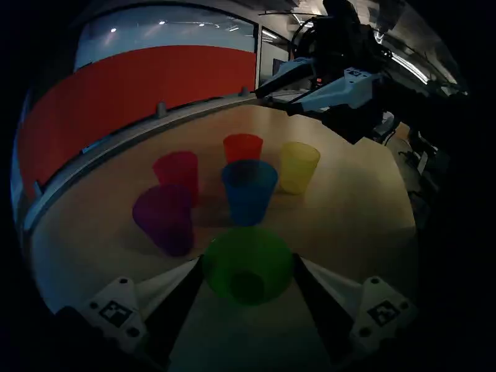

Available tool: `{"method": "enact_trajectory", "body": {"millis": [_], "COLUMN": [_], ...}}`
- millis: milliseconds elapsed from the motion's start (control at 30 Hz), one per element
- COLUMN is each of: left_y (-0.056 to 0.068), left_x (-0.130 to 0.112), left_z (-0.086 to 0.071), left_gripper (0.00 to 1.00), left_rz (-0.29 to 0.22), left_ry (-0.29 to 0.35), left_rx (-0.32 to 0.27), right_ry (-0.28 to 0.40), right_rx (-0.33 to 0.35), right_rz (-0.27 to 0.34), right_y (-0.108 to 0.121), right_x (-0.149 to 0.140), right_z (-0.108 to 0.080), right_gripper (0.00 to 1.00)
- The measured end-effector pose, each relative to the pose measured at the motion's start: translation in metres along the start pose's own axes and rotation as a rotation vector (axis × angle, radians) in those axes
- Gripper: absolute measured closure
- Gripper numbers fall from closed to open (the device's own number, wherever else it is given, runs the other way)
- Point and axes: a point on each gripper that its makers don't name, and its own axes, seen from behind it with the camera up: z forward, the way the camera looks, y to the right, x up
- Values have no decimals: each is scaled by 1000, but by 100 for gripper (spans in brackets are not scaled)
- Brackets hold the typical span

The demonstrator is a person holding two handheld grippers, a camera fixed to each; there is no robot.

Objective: Pour water

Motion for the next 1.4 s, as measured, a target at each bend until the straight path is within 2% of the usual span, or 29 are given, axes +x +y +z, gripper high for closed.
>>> {"method": "enact_trajectory", "body": {"millis": [200,567,1400], "left_y": [-2,-9,-33], "left_x": [-2,6,87], "left_z": [2,-5,-59], "left_gripper": [11,11,11], "left_rz": [7,2,33], "left_ry": [-5,17,232], "left_rx": [7,18,105], "right_ry": [-13,-39,-142], "right_rx": [9,32,82], "right_rz": [-7,-13,-23], "right_y": [-2,-9,-22], "right_x": [-4,-13,-47], "right_z": [6,16,39], "right_gripper": [1,1,1]}}
